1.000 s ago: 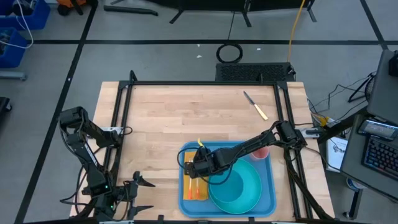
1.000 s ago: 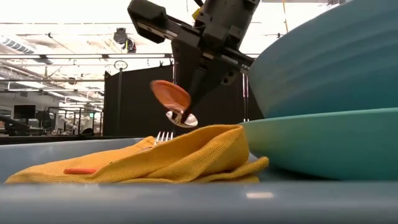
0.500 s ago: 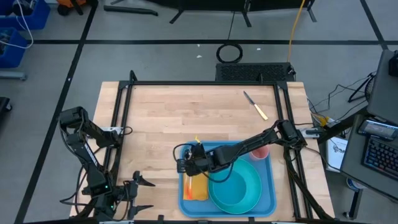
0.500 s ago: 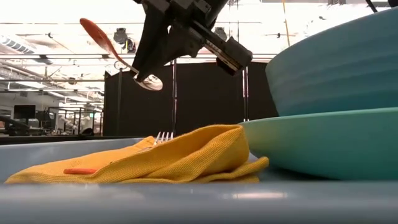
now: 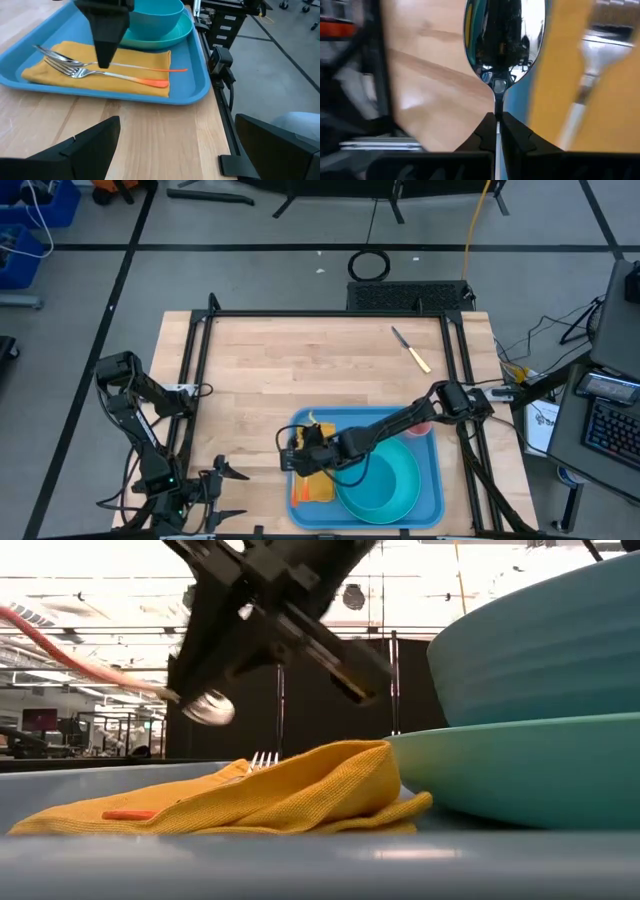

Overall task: Set up tray
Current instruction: Put the orange spoon on the orange napkin to the right of the orange fork

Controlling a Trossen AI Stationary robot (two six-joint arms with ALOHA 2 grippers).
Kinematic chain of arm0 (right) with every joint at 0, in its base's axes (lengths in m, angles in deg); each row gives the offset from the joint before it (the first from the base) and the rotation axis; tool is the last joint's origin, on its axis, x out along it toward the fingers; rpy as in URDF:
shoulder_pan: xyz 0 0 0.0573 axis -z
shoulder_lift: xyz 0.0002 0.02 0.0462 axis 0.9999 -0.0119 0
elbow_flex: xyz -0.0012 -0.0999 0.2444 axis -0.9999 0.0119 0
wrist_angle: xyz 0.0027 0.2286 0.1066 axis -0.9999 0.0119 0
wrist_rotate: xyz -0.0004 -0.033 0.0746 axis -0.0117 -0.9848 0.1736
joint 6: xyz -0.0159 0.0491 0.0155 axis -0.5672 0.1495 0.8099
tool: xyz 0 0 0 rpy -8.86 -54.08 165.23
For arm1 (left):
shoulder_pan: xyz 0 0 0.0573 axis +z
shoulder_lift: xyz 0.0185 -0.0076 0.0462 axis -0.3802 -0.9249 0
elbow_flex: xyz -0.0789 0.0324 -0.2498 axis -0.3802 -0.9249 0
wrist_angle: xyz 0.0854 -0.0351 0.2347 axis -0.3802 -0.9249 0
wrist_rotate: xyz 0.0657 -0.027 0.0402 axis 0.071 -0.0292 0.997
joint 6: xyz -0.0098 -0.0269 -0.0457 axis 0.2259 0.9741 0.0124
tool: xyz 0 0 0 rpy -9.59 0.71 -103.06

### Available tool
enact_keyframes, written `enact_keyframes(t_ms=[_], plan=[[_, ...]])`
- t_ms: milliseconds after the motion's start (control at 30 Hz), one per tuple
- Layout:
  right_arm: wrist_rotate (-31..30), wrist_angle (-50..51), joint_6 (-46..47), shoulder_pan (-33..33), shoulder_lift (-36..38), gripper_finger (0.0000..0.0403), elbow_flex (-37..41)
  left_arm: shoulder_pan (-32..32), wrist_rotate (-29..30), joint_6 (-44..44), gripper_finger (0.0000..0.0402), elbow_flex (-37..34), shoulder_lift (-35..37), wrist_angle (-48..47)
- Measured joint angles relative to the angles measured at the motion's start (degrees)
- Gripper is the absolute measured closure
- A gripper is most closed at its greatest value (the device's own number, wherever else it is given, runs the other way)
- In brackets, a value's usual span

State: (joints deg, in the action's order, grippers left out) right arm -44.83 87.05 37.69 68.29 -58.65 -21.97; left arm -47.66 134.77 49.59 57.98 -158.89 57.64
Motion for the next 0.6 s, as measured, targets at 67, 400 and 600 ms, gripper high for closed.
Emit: enact_keyframes(t_ms=[67,400,600], plan=[[1.0,1.1,-0.1,-0.1,0.0,0.0403,0.1,0.0,0.0,0.4,0.0004,0.0,0.0,0.0],[2.7,5.6,1.1,-0.5,0.1,0.0403,0.1,-0.3,0.0,0.6,0.0004,0.0,0.0,-0.4],[2.9,7.1,1.8,-0.8,0.1,0.0403,0.1,-0.6,0.0,0.8,0.0004,0.0,0.0,-0.4]])
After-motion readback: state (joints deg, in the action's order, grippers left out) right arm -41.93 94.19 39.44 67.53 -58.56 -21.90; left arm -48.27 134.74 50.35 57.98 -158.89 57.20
